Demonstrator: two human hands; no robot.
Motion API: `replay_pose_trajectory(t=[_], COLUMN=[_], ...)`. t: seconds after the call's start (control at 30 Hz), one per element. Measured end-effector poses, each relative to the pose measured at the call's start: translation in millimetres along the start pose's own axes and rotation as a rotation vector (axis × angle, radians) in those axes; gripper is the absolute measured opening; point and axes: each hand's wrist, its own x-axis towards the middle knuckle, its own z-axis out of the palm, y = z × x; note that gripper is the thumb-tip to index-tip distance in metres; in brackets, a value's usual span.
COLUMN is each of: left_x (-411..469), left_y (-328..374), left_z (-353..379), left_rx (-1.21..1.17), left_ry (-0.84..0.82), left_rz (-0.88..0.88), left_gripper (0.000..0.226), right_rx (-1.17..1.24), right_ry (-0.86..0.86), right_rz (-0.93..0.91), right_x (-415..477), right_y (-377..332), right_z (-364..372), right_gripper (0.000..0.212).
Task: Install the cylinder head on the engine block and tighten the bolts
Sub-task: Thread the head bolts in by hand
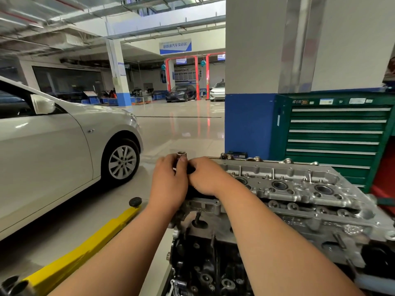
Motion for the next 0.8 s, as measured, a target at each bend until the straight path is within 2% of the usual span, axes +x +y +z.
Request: replay_pose_trajectory(t=[0.07, 0.13, 0.2, 0.37, 0.5, 0.6, 0.7, 0.8], left_x=[-1.2, -1.8, -0.4, 0.6, -1.4, -2.3, -3.5, -2.7], left_y=[1.0, 1.4, -0.1, -0.9, 1.5, -2.0, -2.3, -0.8], left_z=[0.2, -0.8, -1.7, -0.7, -0.6, -1.5, -2.3, -1.2], left_rx=[-0.016, -0.017, -0.028, -0.002, -0.059, -0.034, -0.004, -0.043], left_ry=[0.011, 0.064, 0.090, 0.012, 0.083, 0.084, 0.040, 0.074], left_rz=[-0.013, -0.041, -0.048, -0.029, -0.049, -0.019, 0.059, 0.011], left_gripper=[0.016, 0.026, 0.027, 0.022, 0.021, 0.018, 0.013, 0.017], right_rx=[-0.044, -0.109, -0.035, 0.021, -0.049, 0.024, -0.007, -0.085], right_ry=[0.035, 0.068, 0.060, 0.010, 0.075, 0.044, 0.002, 0.055], right_rz=[-0.007, -0.010, 0.007, -0.031, -0.041, -0.034, -0.056, -0.044], right_x=[1.6, 2.2, 2.5, 0.4, 1.4, -0.9, -2.6, 1.8], right_y=[0.2, -0.4, -0.2, 1.0, 0.1, -0.4, -0.8, -2.5], right_z=[1.8, 6.0, 7.2, 1.2, 7.0, 5.4, 1.5, 6.6], right_gripper=[0.021, 0.027, 0.020, 0.018, 0.021, 0.016, 0.020, 0.030])
